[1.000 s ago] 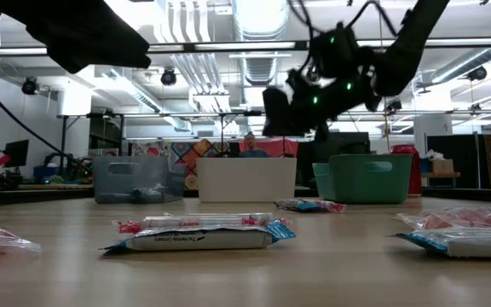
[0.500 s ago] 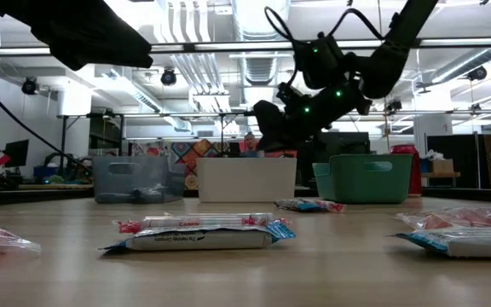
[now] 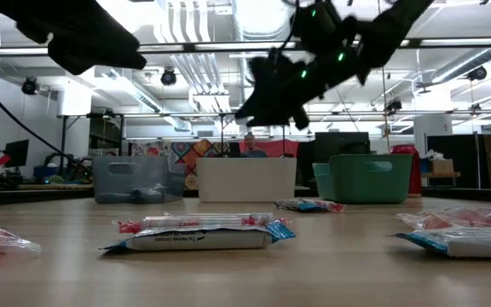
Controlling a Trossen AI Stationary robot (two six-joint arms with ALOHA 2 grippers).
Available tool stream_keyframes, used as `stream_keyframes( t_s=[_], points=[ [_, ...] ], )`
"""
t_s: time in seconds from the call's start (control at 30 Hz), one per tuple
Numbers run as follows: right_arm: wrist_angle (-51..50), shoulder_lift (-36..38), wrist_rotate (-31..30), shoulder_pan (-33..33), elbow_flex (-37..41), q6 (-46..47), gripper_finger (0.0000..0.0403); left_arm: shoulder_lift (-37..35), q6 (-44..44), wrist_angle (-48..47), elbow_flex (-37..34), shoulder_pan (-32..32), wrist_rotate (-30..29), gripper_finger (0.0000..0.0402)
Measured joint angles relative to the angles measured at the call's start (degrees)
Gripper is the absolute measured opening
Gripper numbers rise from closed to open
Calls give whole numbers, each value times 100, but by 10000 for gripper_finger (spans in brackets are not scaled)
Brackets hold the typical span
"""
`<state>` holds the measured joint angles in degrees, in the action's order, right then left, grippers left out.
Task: Sort candy
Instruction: Put the transparent candy into the green bin
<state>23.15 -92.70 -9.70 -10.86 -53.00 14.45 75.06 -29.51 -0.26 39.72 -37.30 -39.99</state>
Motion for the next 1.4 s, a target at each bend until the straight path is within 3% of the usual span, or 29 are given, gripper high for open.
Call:
stream_keyframes(
  t_s=[0.2,0.4,0.53,0.83,1.0,1.17,1.4],
  points=[
    [-928,640,267,561,-34,-249,194,-1,-151,-49,1,-2,1496,130],
    [-1601,1005,232,1104,-30,-262,194,76,-56,-148,1,-15,2160,132],
    [-1808,1060,221,1368,-28,-252,194,409,-56,-73,1,-87,2445,156],
    [-2414,1201,305,1398,-295,922,194,1234,-113,48,-1,-282,2280,227],
    [-3814,1201,1175,1767,-674,1182,194,1448,-207,100,-1,-323,2258,229],
    [-4785,1201,1119,2283,-767,1317,194,1465,-256,135,-1,-338,2258,224],
    [-4802,1189,762,2693,-533,1655,194,1646,34,375,0,-352,2396,224]
  ],
)
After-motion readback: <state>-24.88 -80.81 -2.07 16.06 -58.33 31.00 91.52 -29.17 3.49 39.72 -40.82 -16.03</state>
